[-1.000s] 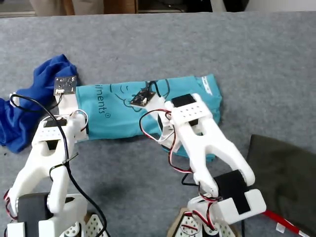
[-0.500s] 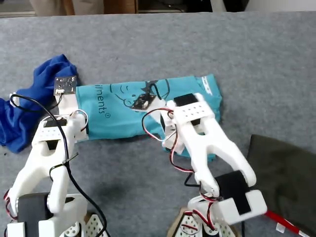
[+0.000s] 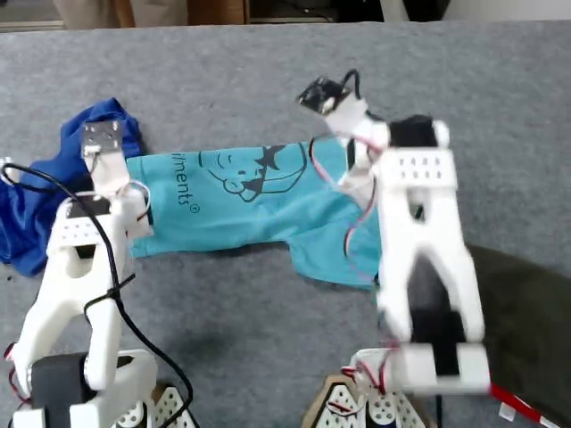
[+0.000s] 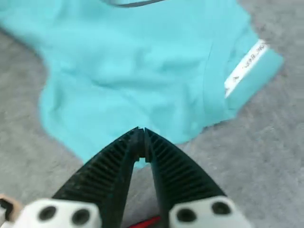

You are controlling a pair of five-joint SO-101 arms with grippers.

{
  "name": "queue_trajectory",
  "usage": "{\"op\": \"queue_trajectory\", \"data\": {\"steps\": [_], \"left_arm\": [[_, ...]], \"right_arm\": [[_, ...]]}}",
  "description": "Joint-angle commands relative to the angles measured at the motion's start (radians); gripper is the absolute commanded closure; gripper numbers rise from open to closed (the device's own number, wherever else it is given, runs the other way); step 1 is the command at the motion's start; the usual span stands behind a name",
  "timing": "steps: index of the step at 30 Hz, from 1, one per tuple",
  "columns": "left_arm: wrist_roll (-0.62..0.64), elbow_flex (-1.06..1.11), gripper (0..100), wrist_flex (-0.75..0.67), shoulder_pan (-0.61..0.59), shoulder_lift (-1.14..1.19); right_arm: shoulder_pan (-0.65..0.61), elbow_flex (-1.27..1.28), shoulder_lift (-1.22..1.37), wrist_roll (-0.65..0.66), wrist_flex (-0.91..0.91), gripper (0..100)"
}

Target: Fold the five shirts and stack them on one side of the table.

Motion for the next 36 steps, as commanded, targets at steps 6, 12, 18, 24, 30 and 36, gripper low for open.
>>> {"op": "queue_trajectory", "data": {"steps": [6,12,18,24,30,36], "left_arm": [[0.026,0.026,98,-0.094,0.078,0.047],[0.000,-0.008,98,-0.086,-0.014,0.202],[-0.061,-0.023,98,-0.049,0.002,0.214],[-0.068,-0.094,98,0.031,0.006,0.189],[-0.081,-0.333,89,0.259,-0.009,0.065],[-0.084,-0.405,81,0.244,-0.078,0.053]], "right_arm": [[0.061,-0.407,0.524,-0.080,-0.012,99.3],[0.150,-0.584,0.734,-0.074,-0.006,99.3],[0.153,-0.665,0.803,-0.072,-0.006,99.3],[0.128,-0.668,0.711,-0.072,0.077,99.3],[0.130,-0.667,0.553,-0.100,0.133,99.3],[0.130,-0.667,0.427,-0.081,0.212,99.0]]}}
